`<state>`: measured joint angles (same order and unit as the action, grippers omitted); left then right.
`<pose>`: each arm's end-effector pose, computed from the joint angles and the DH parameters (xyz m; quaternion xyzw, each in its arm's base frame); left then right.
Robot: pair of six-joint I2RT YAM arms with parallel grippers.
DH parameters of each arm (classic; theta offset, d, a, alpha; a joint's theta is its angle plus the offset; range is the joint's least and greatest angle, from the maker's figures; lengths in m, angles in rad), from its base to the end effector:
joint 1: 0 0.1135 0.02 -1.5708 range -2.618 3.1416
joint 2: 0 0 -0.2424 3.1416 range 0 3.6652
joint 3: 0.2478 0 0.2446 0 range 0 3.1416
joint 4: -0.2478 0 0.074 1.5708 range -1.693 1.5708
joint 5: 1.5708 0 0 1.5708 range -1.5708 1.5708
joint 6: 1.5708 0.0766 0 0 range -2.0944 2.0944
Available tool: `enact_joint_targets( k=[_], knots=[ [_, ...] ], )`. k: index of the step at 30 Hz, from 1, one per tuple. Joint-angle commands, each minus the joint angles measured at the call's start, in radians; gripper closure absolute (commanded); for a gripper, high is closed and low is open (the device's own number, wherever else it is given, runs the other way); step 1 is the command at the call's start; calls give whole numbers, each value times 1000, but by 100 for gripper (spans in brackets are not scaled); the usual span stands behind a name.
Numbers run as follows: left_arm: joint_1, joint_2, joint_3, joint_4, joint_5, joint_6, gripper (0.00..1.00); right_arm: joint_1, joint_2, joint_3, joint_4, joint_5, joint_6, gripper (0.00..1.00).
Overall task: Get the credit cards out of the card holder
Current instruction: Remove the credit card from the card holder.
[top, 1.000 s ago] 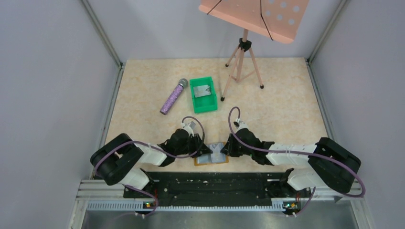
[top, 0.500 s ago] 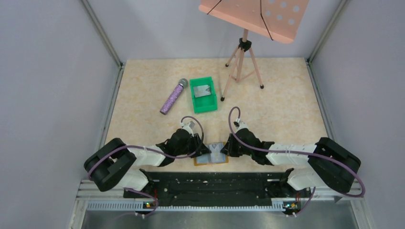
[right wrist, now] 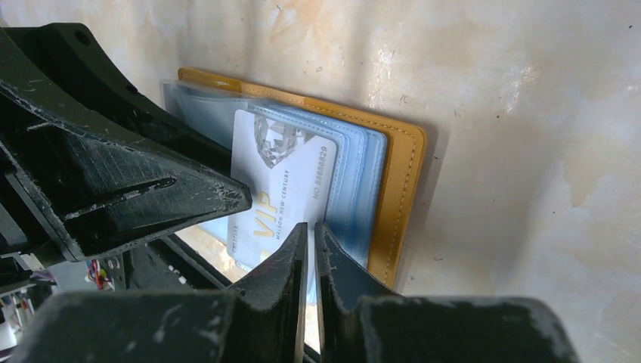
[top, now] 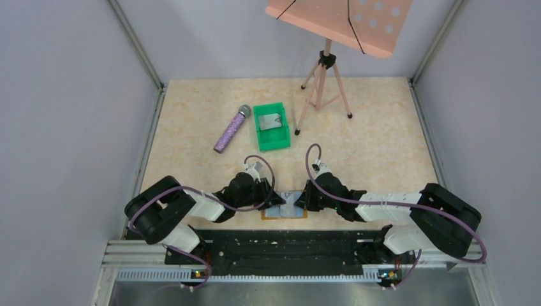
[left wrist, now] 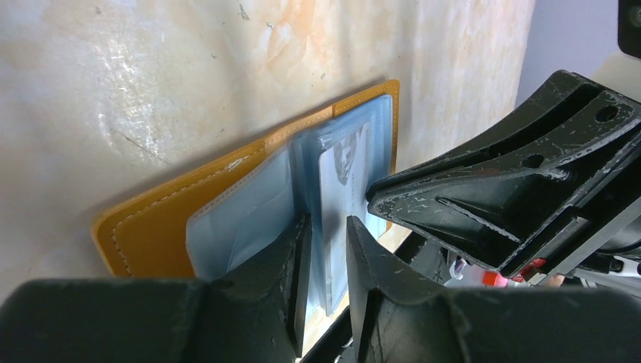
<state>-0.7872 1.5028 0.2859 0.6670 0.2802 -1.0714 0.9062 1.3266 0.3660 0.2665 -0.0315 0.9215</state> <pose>0.1740 -0.2047 0.0766 -0.0548 0.8649 -0.4605 0.1919 0.1598 0.2079 0.0924 0.0002 0.9054 0.3448 0.2479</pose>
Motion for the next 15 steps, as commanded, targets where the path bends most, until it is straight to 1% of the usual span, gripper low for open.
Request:
enact_joint_targets(
  k=[1,3,5,7,9,10,15],
  knots=[
    [-7,12,-19,35,12,-3,73,-5,23,-32,-54,-5,0,93],
    [-6,5,-19,32,12,-7,80,-6,29,-34,-52,-5,1,93],
    [-7,-5,-22,34,14,-12,84,-5,35,-36,-52,-2,3,93],
    [-6,-16,-31,33,11,-21,84,-5,33,-38,-60,9,3,93],
    [-5,-30,-39,23,-1,-24,77,-5,31,-35,-77,25,-2,93],
    [-4,-38,-40,13,-9,-21,76,-5,31,-34,-81,27,-5,93],
    [-4,-42,-26,42,38,-20,81,-5,26,-35,-85,27,-9,94]
  ],
)
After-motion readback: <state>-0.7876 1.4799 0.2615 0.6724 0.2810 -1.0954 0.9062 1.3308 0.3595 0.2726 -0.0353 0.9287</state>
